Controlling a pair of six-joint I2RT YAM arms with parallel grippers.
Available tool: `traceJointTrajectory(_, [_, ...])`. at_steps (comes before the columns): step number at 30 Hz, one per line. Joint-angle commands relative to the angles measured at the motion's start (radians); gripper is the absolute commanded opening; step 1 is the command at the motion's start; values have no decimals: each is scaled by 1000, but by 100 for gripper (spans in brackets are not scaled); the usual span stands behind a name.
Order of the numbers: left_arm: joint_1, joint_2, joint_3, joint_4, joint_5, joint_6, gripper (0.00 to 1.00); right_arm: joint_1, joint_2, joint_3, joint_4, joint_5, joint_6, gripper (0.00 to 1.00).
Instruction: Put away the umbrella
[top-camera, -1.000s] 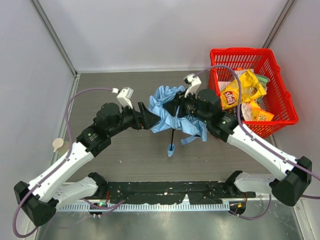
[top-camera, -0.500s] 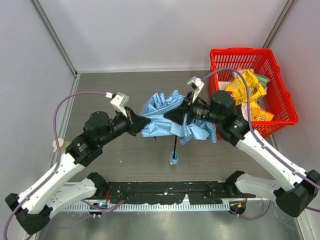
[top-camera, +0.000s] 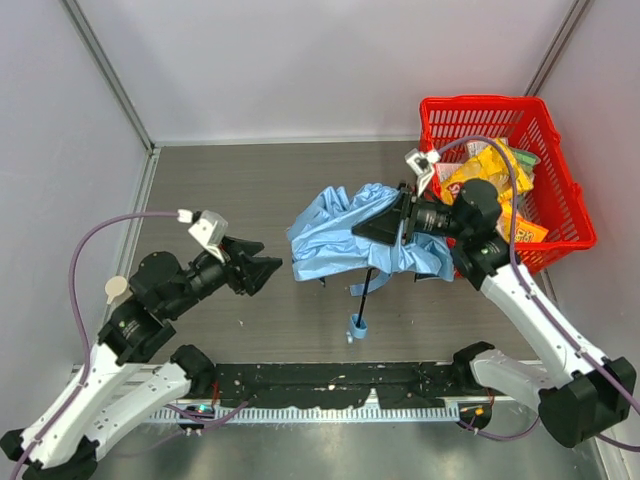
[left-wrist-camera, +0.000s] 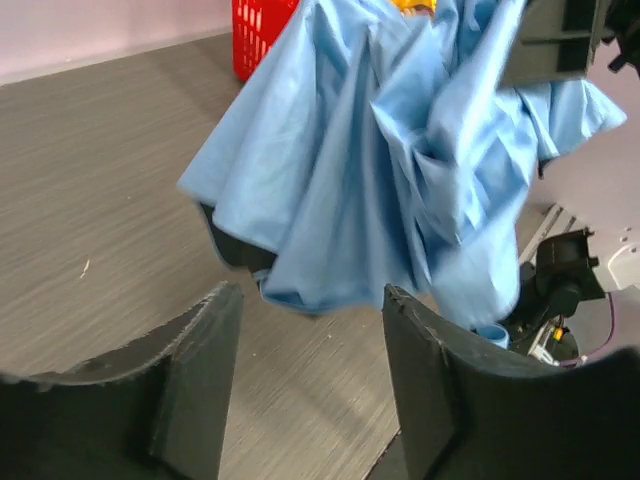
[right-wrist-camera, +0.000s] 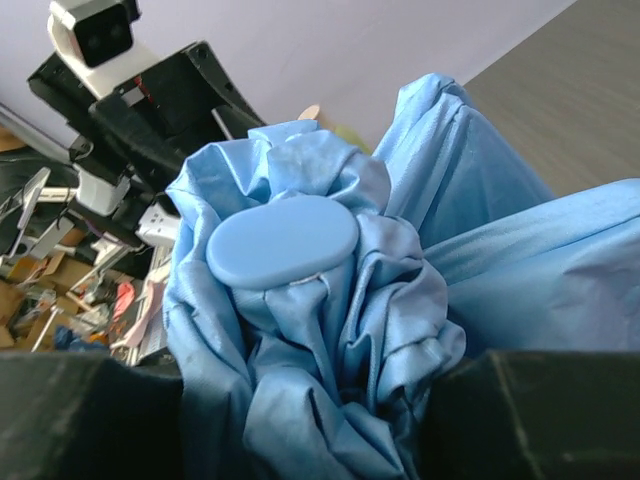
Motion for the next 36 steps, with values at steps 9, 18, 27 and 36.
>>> traceJointTrajectory(9, [11, 87, 72, 81, 219, -285, 100, -25, -9, 106, -15, 32, -66, 1])
traceJointTrajectory(18, [11, 286, 138, 22, 183, -261, 33, -13, -32, 106, -21, 34, -74, 1])
traceJointTrajectory(27, [53, 121, 72, -103, 16, -150, 64, -14, -20, 180, -223, 123, -235, 1])
traceJointTrajectory(36, [54, 159, 152, 55, 154, -291, 100, -10, -4, 164, -173, 104, -206, 1])
